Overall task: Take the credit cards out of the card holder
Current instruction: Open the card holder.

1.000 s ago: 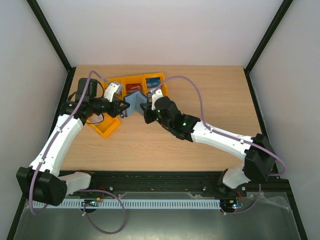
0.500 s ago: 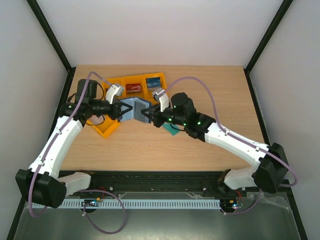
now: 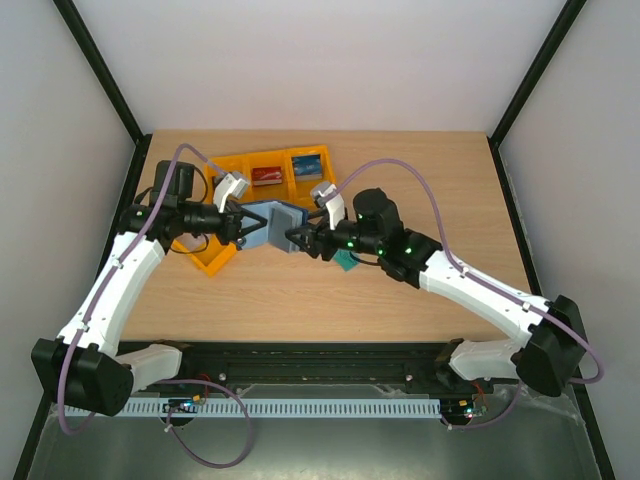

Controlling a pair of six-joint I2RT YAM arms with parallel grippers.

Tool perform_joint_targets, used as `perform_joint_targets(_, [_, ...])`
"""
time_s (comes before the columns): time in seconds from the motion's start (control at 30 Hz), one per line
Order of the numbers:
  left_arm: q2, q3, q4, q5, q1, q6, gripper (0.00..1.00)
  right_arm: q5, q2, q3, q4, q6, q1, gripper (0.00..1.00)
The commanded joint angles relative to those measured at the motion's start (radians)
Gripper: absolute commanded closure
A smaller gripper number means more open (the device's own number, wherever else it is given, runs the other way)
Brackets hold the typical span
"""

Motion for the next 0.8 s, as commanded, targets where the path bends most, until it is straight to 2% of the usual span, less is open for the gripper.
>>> perform_joint_targets(0.0, [-0.011, 0.019, 0.002, 0.040, 0.007, 0.011, 0.98, 0.024, -0.060, -0.022, -0.054, -0.067, -0.006, 0.47])
perform_joint_targets(0.13, [-0.013, 0.018, 0.003, 0.038, 0.007, 0.008, 0.98, 0.071, -0.073, -0.031, -0.091, -0.088, -0.007, 0.44])
perform_joint_targets(0.3, [-0.014, 0.019, -0.004, 0.050, 0.007, 0.018, 0.98, 0.044, -0.042, -0.020, -0.064, -0.064, -0.007, 0.51])
perform_joint_targets(0.4, [-0.016, 0.018, -0.010, 0.056, 0.008, 0.025, 0.98, 0.022, -0.030, -0.009, -0.045, -0.062, -0.008, 0.59])
perform_joint_targets(0.53, [-0.016, 0.019, -0.012, 0.061, 0.007, 0.030, 0.98, 0.023, -0.006, 0.002, -0.023, -0.044, -0.007, 0.77])
perform_joint_targets(0.63, [-0.011, 0.014, -0.011, 0.064, 0.006, 0.030, 0.98, -0.005, 0.035, 0.017, 0.001, -0.018, -0.006, 0.82])
perform_joint_targets(0.77, [-0.010, 0.014, -0.012, 0.063, 0.002, 0.031, 0.98, -0.022, 0.074, 0.041, 0.031, 0.003, -0.004, 0.83])
